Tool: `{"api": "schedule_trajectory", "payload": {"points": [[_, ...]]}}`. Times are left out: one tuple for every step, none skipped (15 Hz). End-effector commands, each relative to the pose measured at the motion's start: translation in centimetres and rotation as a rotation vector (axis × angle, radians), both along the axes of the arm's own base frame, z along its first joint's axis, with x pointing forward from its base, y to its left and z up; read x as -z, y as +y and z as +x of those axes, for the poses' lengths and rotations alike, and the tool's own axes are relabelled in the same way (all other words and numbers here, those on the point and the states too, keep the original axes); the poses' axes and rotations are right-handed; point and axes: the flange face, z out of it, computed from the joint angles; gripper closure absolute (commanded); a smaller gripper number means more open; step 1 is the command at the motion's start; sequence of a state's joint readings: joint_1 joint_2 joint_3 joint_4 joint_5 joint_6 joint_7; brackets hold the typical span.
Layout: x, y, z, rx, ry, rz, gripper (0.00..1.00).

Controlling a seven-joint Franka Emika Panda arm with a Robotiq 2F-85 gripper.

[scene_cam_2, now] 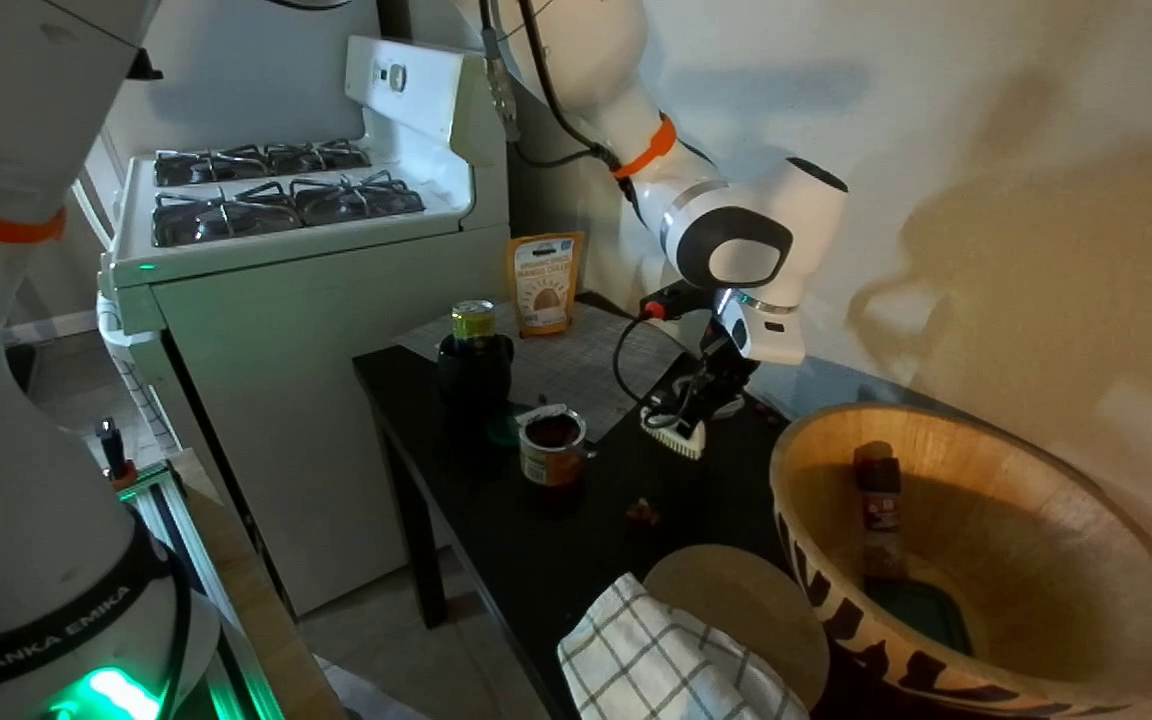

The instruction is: Use the white brush to push the brown objects close to the wall towards the pile of brown objects in the front

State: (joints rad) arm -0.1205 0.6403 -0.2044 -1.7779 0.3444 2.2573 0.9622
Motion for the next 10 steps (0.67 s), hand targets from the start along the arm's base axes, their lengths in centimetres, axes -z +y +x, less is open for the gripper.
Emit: {"api": "schedule_trajectory", "payload": {"points": [[0.1, -0.2, 0.4, 0.037, 0.045, -0.032, 0.64], [0.1, -0.3, 0.4, 0.036, 0.052, -0.036, 0.77], [0.1, -0.3, 0.5, 0.044, 0.060, -0.040, 0.90], [0.2, -0.4, 0.5, 0.050, 0.070, -0.046, 0.98], [0.2, -0.4, 0.6, 0.053, 0.080, -0.051, 0.96], [0.2, -0.3, 0.6, 0.054, 0.091, -0.055, 0.94], [0.2, -0.3, 0.6, 0.053, 0.103, -0.059, 0.94], [0.0, -0.2, 0.5, 0.049, 0.103, -0.061, 0.94], [-0.8, -0.3, 0.5, 0.044, 0.065, -0.072, 0.94], [-1.7, -0.5, 0.5, 0.044, 0.012, -0.082, 0.94]]}}
